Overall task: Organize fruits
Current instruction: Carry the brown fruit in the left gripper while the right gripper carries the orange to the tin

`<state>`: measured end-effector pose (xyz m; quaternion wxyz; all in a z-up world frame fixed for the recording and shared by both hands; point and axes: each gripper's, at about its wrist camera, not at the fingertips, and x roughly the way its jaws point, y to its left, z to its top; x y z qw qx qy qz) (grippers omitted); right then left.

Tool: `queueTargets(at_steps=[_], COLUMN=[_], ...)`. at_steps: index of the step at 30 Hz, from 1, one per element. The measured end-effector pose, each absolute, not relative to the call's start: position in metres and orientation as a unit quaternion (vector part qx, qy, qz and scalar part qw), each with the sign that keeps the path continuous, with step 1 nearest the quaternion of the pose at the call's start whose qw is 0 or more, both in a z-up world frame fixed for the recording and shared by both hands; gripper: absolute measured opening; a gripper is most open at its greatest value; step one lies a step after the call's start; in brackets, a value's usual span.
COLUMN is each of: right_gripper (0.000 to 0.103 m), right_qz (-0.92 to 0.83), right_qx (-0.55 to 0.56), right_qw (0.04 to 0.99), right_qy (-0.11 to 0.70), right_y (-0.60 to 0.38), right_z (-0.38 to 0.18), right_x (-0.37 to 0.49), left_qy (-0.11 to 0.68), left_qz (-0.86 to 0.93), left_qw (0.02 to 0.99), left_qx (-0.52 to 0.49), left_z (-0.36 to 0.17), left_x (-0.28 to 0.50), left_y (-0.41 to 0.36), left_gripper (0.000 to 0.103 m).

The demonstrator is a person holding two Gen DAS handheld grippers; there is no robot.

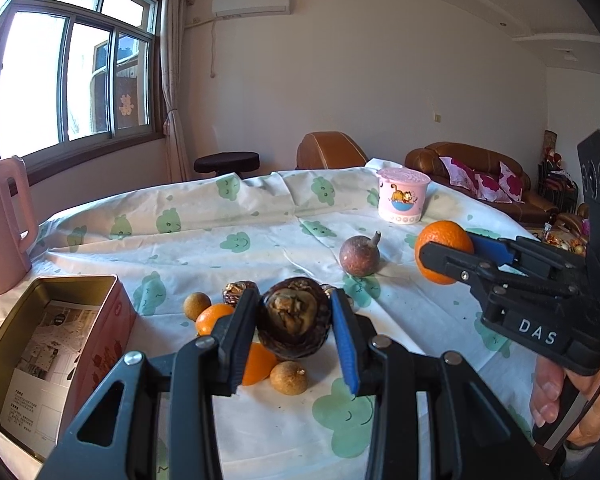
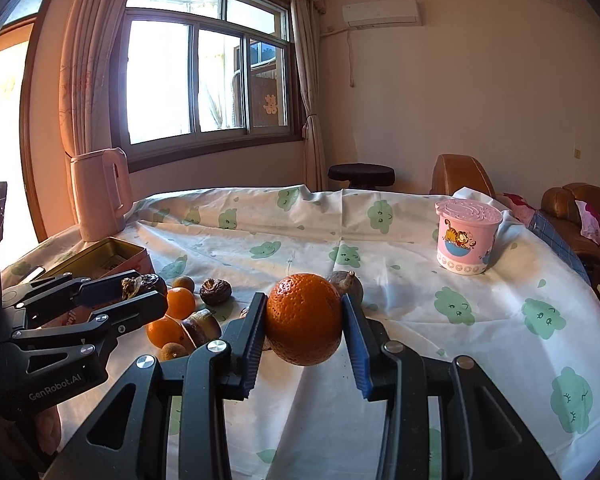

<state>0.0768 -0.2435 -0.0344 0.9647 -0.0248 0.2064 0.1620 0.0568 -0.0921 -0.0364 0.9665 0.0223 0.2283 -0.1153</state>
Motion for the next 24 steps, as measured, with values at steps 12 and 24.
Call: queueTargets(at_steps=[12, 24], right_gripper=[0.039, 0.039], right_qz=[0.161, 0.158], right_qx=[-0.025, -0.030], right_qw=[0.969, 0.973], right_qy=[0.186, 0.168], right_y=[-0.245, -0.245], right_z=[-0.032, -0.029], right_x=[0.069, 0.062], left_qy=[0.212, 0.194], left_qz=[-0.109, -0.101], left_qw=[0.971, 0.976], left_qx=[0.021, 0.021], left_z=[-0.035, -0.032], left_x=[0.051, 0.044], left_y=[-0.091, -0.089], left_gripper=[0.039, 0.039])
